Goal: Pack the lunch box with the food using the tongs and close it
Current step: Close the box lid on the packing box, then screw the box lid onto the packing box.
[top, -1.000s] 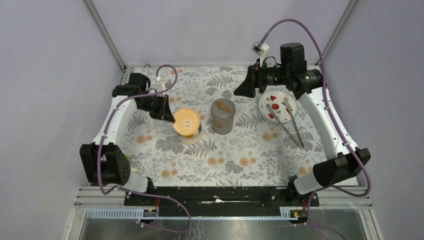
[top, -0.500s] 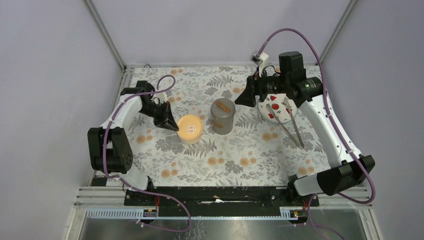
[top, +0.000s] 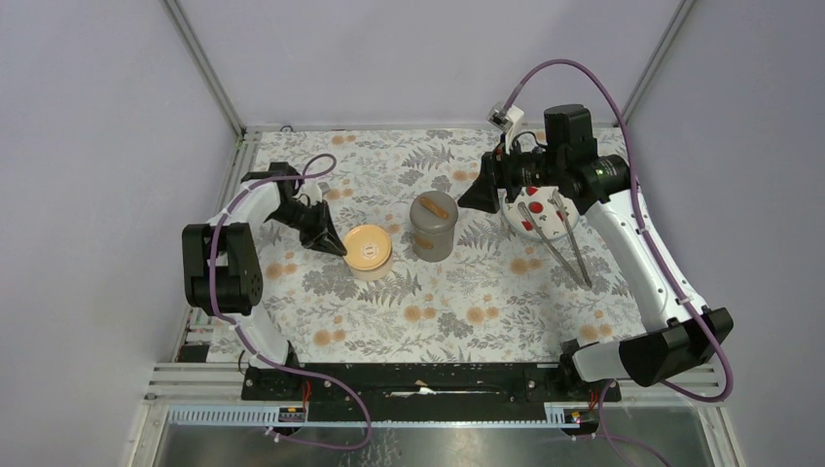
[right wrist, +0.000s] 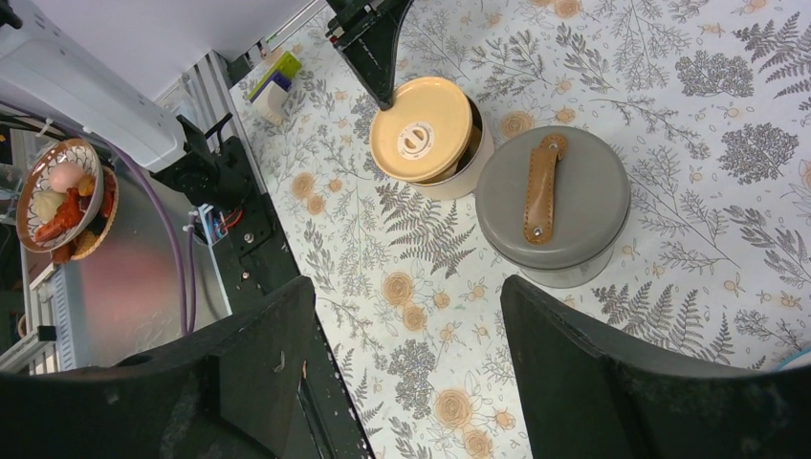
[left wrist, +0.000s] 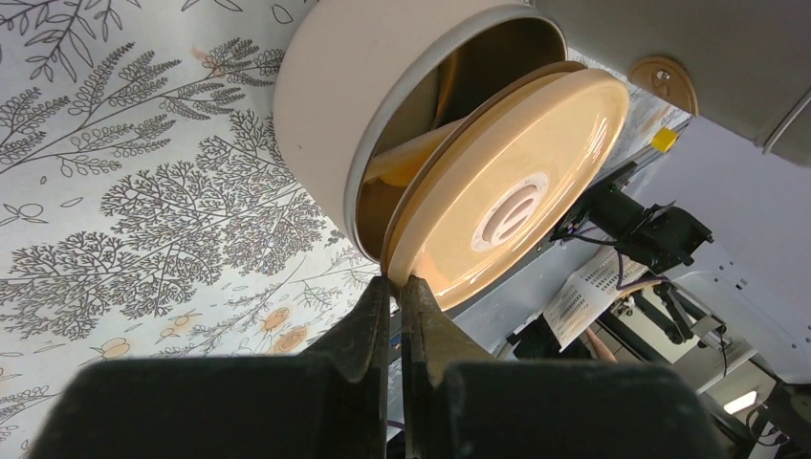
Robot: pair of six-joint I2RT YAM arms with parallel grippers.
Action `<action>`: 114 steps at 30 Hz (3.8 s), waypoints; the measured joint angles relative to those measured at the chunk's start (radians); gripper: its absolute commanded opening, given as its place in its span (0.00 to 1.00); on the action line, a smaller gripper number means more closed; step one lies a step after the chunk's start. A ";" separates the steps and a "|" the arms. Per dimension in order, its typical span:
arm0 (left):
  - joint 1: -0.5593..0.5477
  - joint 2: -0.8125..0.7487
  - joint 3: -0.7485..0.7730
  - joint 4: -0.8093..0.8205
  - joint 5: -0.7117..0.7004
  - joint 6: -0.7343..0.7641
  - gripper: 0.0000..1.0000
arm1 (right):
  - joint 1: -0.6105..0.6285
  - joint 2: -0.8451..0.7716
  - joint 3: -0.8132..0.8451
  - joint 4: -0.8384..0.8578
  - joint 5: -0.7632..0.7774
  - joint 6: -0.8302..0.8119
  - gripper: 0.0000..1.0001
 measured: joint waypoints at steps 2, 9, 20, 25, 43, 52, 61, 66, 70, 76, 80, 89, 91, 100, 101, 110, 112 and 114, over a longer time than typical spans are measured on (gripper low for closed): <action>0.002 0.000 0.000 0.006 -0.002 -0.007 0.00 | 0.000 -0.001 -0.004 0.000 0.000 -0.003 0.79; 0.002 0.023 0.000 0.010 -0.006 -0.017 0.01 | 0.000 -0.001 -0.006 0.000 0.000 -0.006 0.79; 0.002 0.044 0.001 0.013 -0.007 -0.034 0.30 | 0.000 -0.003 -0.021 0.008 0.000 -0.006 0.79; 0.002 0.044 0.002 0.013 -0.012 -0.032 0.45 | 0.000 -0.003 -0.021 0.008 -0.001 -0.006 0.80; -0.085 -0.334 0.111 0.137 -0.189 0.223 0.94 | 0.000 -0.003 -0.017 -0.005 0.010 -0.037 0.84; -0.350 -0.474 -0.127 0.372 -0.351 0.367 0.92 | -0.026 -0.003 -0.003 -0.036 0.050 -0.059 0.87; -0.394 -0.407 -0.207 0.473 -0.434 0.447 0.77 | -0.054 -0.002 -0.012 -0.050 0.067 -0.060 0.88; -0.409 -0.389 -0.235 0.508 -0.460 0.475 0.76 | -0.058 0.002 -0.014 -0.050 0.071 -0.061 0.88; -0.432 -0.383 -0.272 0.540 -0.484 0.492 0.76 | -0.058 0.003 -0.014 -0.050 0.071 -0.063 0.88; -0.443 -0.352 -0.325 0.611 -0.522 0.510 0.76 | -0.058 0.005 -0.014 -0.050 0.071 -0.063 0.88; -0.443 -0.348 -0.339 0.650 -0.529 0.513 0.76 | -0.060 0.005 -0.014 -0.053 0.071 -0.065 0.88; -0.444 -0.343 -0.362 0.721 -0.530 0.512 0.76 | -0.060 0.005 -0.014 -0.061 0.077 -0.072 0.89; -0.444 -0.344 -0.373 0.742 -0.529 0.512 0.77 | -0.060 0.005 -0.014 -0.063 0.078 -0.074 0.89; -0.454 -0.362 -0.432 0.849 -0.545 0.508 0.81 | -0.060 0.005 -0.014 -0.070 0.078 -0.074 0.89; -0.454 -0.363 -0.434 0.854 -0.549 0.507 0.83 | -0.060 0.005 -0.014 -0.071 0.078 -0.074 0.89; -0.452 -0.368 -0.315 0.657 -0.589 0.481 0.87 | -0.060 0.005 -0.014 -0.076 0.077 -0.074 0.89; -0.450 -0.367 -0.232 0.592 -0.589 0.474 0.87 | -0.060 0.005 -0.014 -0.076 0.077 -0.074 0.89; -0.449 -0.367 -0.160 0.567 -0.589 0.470 0.85 | -0.060 0.005 -0.014 -0.076 0.077 -0.074 0.89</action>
